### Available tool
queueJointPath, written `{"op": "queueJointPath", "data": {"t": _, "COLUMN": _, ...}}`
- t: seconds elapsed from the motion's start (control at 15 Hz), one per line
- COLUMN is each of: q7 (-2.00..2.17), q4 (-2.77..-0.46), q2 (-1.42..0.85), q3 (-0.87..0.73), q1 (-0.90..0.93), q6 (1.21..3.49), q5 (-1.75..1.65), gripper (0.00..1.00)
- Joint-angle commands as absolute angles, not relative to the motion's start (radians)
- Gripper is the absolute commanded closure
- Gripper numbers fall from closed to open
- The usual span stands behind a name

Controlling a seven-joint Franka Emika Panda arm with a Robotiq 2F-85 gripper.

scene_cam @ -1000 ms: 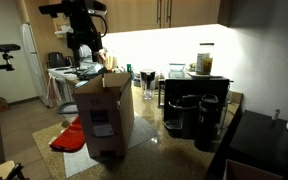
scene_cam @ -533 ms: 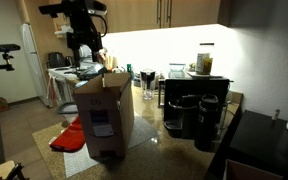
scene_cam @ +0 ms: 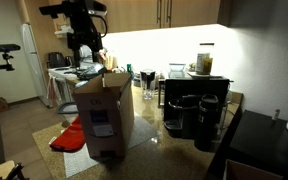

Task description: Remove the head sock from the box.

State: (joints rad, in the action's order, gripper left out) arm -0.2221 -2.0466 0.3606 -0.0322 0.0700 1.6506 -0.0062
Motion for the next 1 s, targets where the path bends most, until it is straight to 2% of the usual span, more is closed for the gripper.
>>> {"op": "queueJointPath", "data": {"t": 0.0, "q7": -0.150, "q4": -2.021, "q2": 0.301, "q3": -0.002, "q1": 0.055, "q6": 1.683, "q5": -0.029, "gripper": 0.00}}
{"op": "queueJointPath", "data": {"t": 0.6, "q7": 0.161, "q4": -1.973, "q2": 0.132, "q3": 0.055, "q1": 0.044, "q6": 1.825, "q5": -0.150, "gripper": 0.00}}
{"op": "queueJointPath", "data": {"t": 0.93, "q7": 0.323, "q4": -1.979, "q2": 0.090, "q3": 0.055, "q1": 0.051, "q6": 1.803, "q5": -0.194, "gripper": 0.00}}
